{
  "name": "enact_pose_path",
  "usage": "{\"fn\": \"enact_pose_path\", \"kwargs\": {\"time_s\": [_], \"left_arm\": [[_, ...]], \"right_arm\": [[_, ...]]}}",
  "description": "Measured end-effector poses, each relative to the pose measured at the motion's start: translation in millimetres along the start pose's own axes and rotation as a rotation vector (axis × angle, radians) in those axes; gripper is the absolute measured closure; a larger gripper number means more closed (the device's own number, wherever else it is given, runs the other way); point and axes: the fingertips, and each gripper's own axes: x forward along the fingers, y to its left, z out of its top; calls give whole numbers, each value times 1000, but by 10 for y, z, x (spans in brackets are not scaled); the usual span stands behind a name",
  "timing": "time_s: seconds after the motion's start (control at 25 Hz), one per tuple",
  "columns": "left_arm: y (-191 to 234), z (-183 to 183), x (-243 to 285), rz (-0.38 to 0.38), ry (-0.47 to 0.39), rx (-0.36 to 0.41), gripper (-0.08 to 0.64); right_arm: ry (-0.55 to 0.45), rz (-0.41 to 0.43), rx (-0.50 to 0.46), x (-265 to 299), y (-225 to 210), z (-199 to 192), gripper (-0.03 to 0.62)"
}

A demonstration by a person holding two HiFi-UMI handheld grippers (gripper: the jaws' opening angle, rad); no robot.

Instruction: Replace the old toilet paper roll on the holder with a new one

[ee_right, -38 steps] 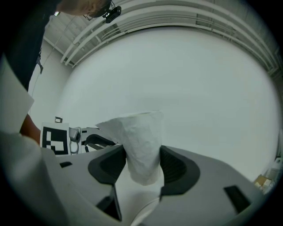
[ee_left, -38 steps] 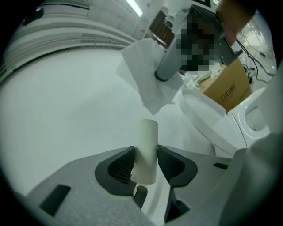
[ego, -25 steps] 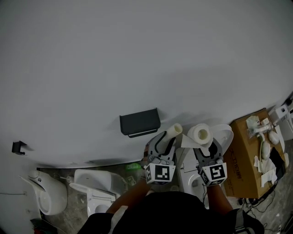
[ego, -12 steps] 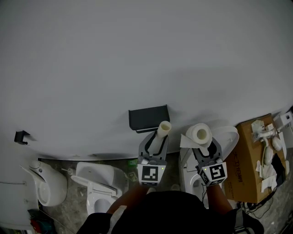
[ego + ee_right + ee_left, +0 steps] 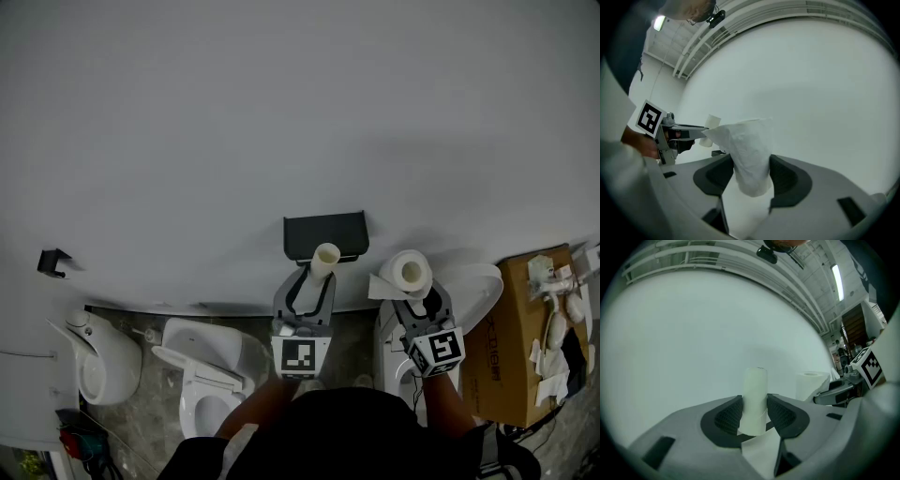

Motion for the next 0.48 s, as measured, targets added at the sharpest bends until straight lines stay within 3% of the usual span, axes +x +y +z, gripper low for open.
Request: {"fn": "enact_pose_path", "kwargs": {"time_s": [0.2,0.48], "left_arm": [[189,-26,-133,40,24,11,394],[336,-108,-250,81,38,13,394]], "right_arm": [[3,45,150,157,56,-115,356],[-37,122,533,360,38,-218,357]]}}
